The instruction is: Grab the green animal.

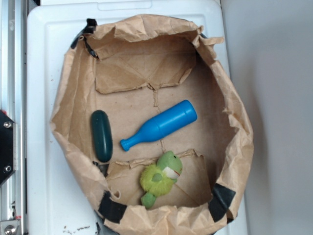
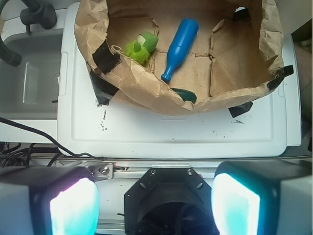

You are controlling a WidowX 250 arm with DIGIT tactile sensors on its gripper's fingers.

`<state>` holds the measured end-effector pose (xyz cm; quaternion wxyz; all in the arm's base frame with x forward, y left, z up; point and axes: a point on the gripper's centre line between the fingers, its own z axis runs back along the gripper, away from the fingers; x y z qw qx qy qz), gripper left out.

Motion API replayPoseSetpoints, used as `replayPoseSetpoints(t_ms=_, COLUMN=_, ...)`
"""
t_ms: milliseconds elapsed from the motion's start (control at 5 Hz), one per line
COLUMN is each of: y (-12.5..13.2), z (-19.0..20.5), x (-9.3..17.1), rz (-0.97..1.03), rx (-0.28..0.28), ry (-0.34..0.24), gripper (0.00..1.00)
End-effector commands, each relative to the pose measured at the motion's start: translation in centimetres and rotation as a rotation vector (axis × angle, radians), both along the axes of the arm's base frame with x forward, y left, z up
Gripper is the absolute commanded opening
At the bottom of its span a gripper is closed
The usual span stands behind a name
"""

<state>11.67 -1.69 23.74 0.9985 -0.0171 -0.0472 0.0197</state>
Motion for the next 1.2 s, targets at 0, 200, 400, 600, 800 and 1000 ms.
replayPoseSetpoints(t_ms=0, y=0.0, z=0.0, x=0.0, rz=0.0, rx=0.0, ry=0.0, gripper=1.0)
replayPoseSetpoints(t_ms=200, y=-0.6, z=-0.1, x=4.6, rz=0.132, rx=-0.006, ry=-0.002, gripper=1.0)
replayPoseSetpoints(t_ms=400, y=-0.2, z=0.1, x=8.4, rz=0.291, rx=-0.008, ry=-0.002, gripper=1.0)
replayPoseSetpoints(t_ms=600, y=0.9, z=-0.5, x=9.6, rz=0.506, rx=-0.027, ry=-0.043, gripper=1.0)
replayPoseSetpoints(t_ms=800, y=2.8, z=-2.7, x=9.1, rz=0.718, rx=-0.075, ry=-0.146, gripper=1.0)
replayPoseSetpoints(t_ms=1000, y=2.8, z=-2.7, x=9.1, rz=0.718, rx=-0.075, ry=-0.146, gripper=1.0)
